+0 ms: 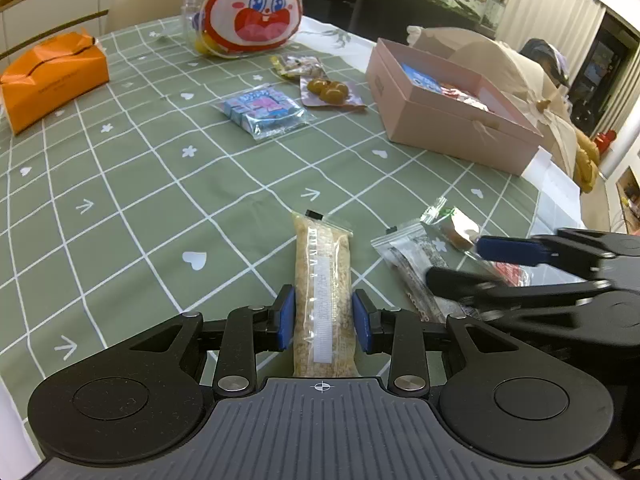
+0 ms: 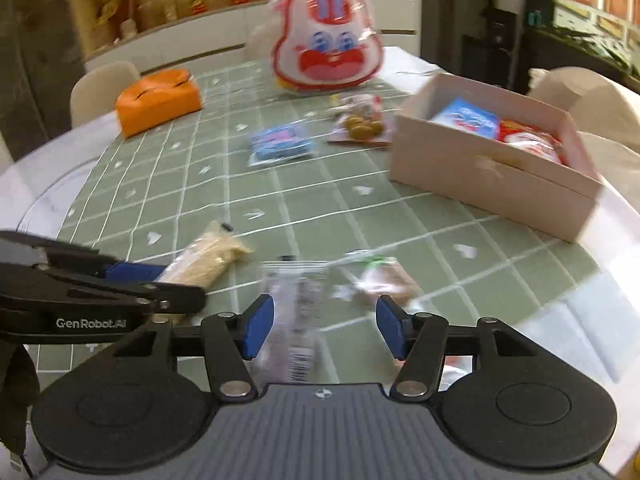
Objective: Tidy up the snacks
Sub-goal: 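Lift the rice-cracker bar with the left tool while the right tool lifts the hawthorn packet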
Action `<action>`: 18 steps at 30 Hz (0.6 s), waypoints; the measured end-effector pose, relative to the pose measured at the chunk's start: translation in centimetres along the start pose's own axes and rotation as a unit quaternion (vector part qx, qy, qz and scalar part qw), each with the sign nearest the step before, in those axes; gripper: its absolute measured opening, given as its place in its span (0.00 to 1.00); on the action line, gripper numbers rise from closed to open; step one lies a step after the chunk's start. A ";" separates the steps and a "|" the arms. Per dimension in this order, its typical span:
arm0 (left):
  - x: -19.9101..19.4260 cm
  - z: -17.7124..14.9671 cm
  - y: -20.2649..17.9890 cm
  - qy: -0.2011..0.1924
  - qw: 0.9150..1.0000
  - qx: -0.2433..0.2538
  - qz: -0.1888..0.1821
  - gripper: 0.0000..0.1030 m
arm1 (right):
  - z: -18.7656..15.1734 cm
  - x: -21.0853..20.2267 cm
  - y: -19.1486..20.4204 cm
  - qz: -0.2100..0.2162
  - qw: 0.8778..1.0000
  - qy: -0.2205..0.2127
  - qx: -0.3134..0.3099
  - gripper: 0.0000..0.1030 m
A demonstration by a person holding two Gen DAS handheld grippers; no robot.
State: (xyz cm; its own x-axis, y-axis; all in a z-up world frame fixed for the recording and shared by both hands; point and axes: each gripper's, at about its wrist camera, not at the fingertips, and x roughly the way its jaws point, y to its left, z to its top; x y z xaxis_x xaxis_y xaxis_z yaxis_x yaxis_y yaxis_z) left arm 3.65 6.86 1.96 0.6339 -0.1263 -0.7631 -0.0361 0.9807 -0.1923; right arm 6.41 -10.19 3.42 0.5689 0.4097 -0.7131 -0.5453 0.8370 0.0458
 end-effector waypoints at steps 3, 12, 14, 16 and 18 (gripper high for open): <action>-0.1 0.0 0.1 0.002 1.000 -0.003 -0.001 0.33 | 0.2 1.1 0.3 0.012 1.000 0.014 -0.004 0.55; -0.1 -0.3 -0.7 0.002 1.000 0.018 0.013 0.35 | -0.6 -0.9 -1.1 0.019 1.000 0.013 0.004 0.36; -0.3 -0.4 -0.8 0.002 1.000 0.017 0.013 0.35 | -0.8 -1.8 -2.0 0.014 1.000 0.009 0.013 0.36; -0.4 -0.6 -0.9 0.003 1.000 0.006 0.012 0.33 | -1.1 -3.1 -3.2 0.005 1.000 -0.001 0.030 0.36; -0.5 -0.6 -1.0 0.005 1.000 -0.022 0.010 0.33 | -1.4 -4.4 -4.5 -0.003 0.999 -0.014 0.049 0.36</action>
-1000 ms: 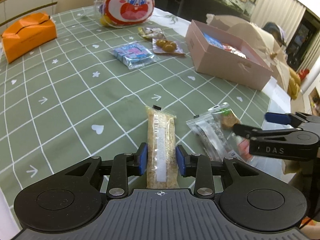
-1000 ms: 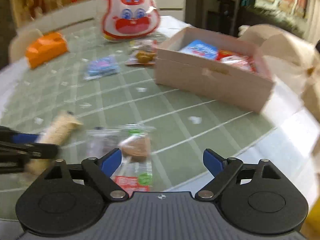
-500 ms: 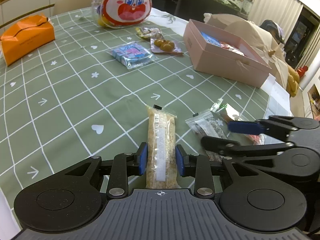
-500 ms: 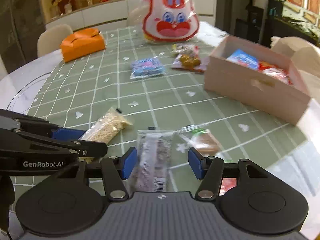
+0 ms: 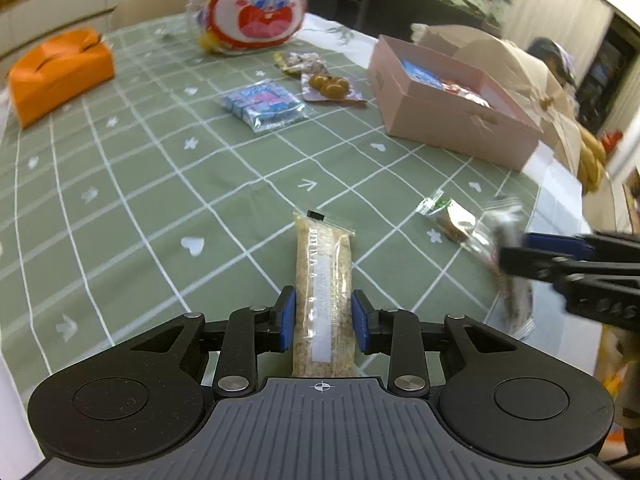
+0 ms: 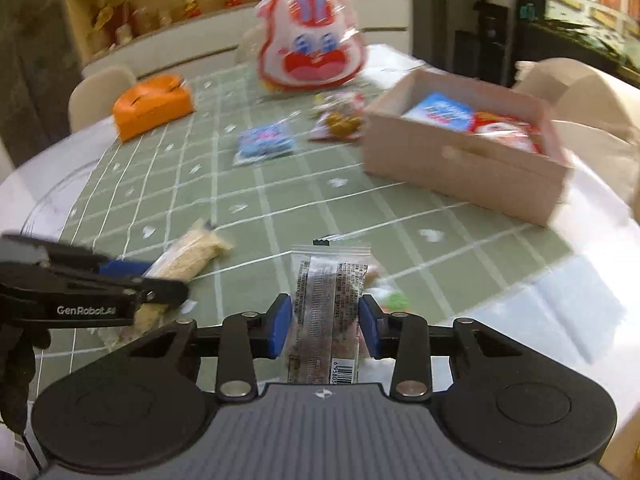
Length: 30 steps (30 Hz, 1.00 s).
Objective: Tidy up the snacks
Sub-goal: 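Lift the rice-cracker bar with the left tool while the right tool lifts the hawthorn packet, then lower both snacks into the pink box and open both tools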
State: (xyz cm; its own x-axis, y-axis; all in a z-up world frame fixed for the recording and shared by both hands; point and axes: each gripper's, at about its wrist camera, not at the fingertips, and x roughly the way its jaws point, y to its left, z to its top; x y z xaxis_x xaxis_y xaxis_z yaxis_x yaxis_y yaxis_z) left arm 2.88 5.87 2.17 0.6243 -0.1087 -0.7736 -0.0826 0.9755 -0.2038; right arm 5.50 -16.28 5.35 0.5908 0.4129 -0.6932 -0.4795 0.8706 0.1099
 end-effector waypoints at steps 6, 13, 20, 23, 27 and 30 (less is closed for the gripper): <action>-2.0 3.2 -2.4 -0.064 0.996 -0.014 -0.053 0.33 | 1.8 -4.5 -4.6 -0.032 0.997 -0.060 0.045 0.35; -3.0 18.2 -6.9 -0.173 0.974 -0.021 -0.144 0.33 | 13.1 -8.6 -10.1 -0.071 0.988 -0.132 0.032 0.34; 11.8 25.6 -10.7 -0.054 0.981 -0.022 -0.183 0.33 | 21.4 -2.9 -16.3 -0.093 0.988 -0.114 0.049 0.35; 16.4 24.3 -10.7 -0.005 0.982 -0.020 -0.187 0.34 | 21.6 1.6 -18.3 -0.073 0.991 -0.064 0.088 0.35; 16.5 23.7 -9.8 -0.007 0.983 -0.012 -0.182 0.34 | 20.1 7.1 -18.9 -0.055 0.995 -0.009 0.084 0.35; 14.8 24.3 -7.2 -0.031 0.979 -0.045 -0.198 0.34 | 19.4 11.0 -19.0 -0.014 0.993 0.039 0.114 0.36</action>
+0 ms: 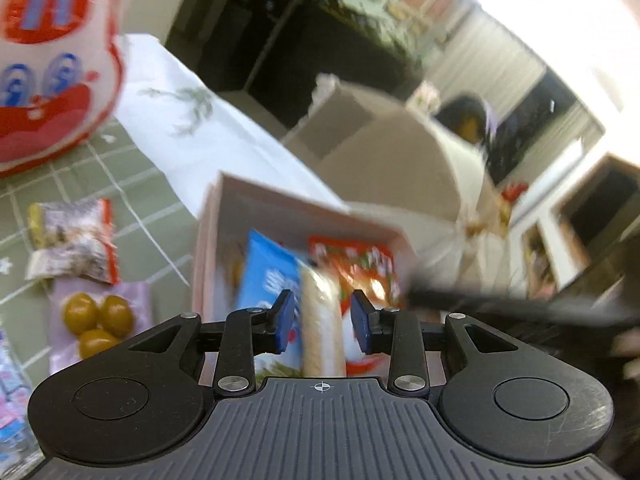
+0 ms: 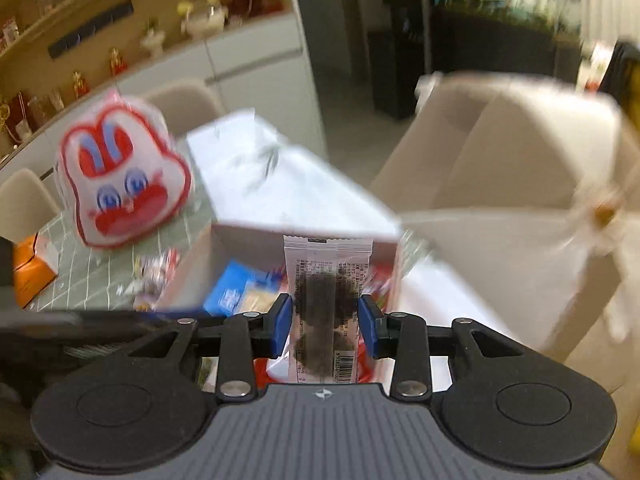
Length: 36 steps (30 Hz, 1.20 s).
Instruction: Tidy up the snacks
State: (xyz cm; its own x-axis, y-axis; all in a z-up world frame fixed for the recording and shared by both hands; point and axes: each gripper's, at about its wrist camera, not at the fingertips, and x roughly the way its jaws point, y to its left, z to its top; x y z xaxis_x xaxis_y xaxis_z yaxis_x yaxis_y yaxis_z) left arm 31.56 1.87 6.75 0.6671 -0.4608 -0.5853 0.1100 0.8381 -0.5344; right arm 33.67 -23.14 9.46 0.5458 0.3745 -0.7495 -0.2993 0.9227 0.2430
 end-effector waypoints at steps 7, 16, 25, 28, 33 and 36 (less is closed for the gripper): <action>-3.5 3.2 7.5 -0.101 0.981 -0.041 0.157 0.34 | -2.6 1.4 2.4 -0.003 0.999 -0.007 -0.042 0.52; 4.4 5.3 8.9 -0.012 0.971 0.103 0.217 0.33 | -8.9 -4.4 6.1 0.007 0.987 -0.047 -0.151 0.63; 0.8 -1.7 8.0 0.030 0.976 0.132 0.170 0.28 | -14.0 -4.5 7.9 0.025 0.987 -0.006 -0.160 0.65; -1.9 -4.2 8.1 0.026 0.981 0.114 0.154 0.28 | -14.9 -3.6 9.1 0.043 0.988 0.006 -0.151 0.65; -5.8 -7.9 7.5 0.036 0.985 0.107 0.129 0.28 | -15.3 -1.5 11.8 0.061 0.990 0.007 -0.129 0.66; -8.1 -9.4 8.6 0.035 0.994 0.038 0.097 0.28 | -15.4 -0.5 13.8 0.088 0.989 0.003 -0.120 0.67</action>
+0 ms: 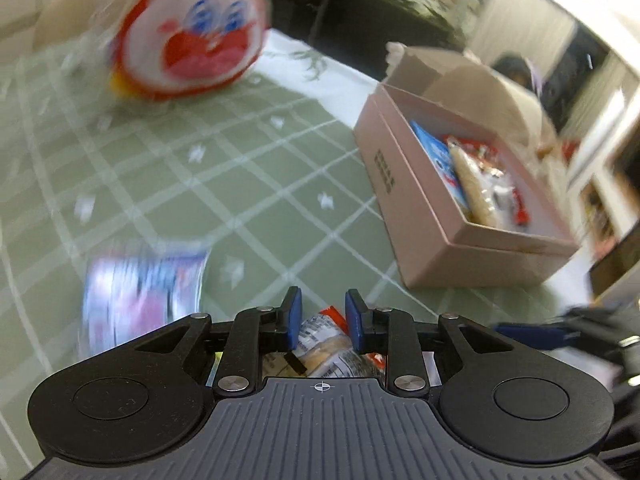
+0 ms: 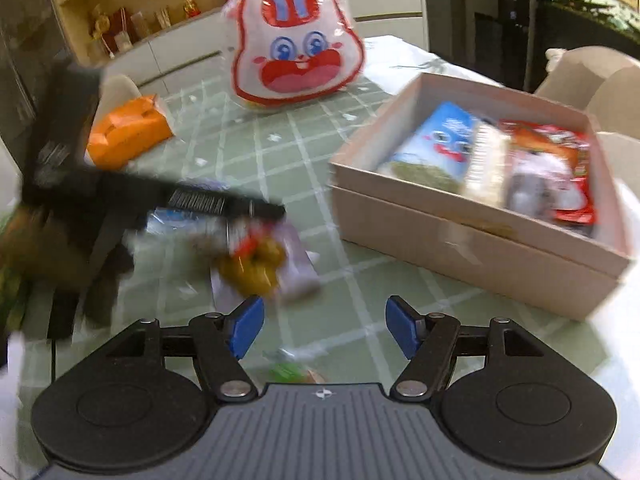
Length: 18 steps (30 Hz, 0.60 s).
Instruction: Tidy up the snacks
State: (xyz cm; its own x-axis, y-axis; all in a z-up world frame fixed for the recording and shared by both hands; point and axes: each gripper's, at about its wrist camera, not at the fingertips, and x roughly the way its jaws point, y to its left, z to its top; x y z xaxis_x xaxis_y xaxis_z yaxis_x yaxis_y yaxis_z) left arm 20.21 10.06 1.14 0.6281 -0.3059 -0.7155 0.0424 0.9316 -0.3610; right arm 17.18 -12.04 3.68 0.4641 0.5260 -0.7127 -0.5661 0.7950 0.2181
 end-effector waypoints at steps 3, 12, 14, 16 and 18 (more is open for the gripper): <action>-1.1 -1.2 1.7 -0.002 0.998 -0.063 -0.029 0.26 | -0.1 1.9 2.3 0.014 0.999 0.017 -0.039 0.69; -4.0 -4.1 2.0 -0.009 0.998 -0.066 -0.011 0.27 | -0.1 2.2 3.7 -0.023 0.996 0.013 -0.086 0.57; -4.6 -4.9 1.7 -0.007 0.998 -0.064 -0.010 0.27 | -0.4 1.1 2.8 -0.042 0.996 0.008 -0.079 0.57; -5.2 -5.7 1.1 -0.005 0.998 -0.056 -0.007 0.27 | -0.9 -0.5 1.4 -0.049 0.997 0.001 -0.063 0.56; -5.8 -6.4 0.1 -0.003 0.999 -0.040 -0.001 0.27 | -1.7 -1.9 0.0 -0.066 0.997 -0.004 -0.048 0.56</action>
State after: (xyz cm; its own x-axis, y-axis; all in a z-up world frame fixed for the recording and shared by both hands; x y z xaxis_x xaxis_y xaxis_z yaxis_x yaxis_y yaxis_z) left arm 11.59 10.70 1.43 0.6321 -0.3062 -0.7118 -0.0187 0.9123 -0.4091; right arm 15.08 -13.54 3.90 0.5446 0.4207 -0.7255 -0.5612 0.8257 0.0575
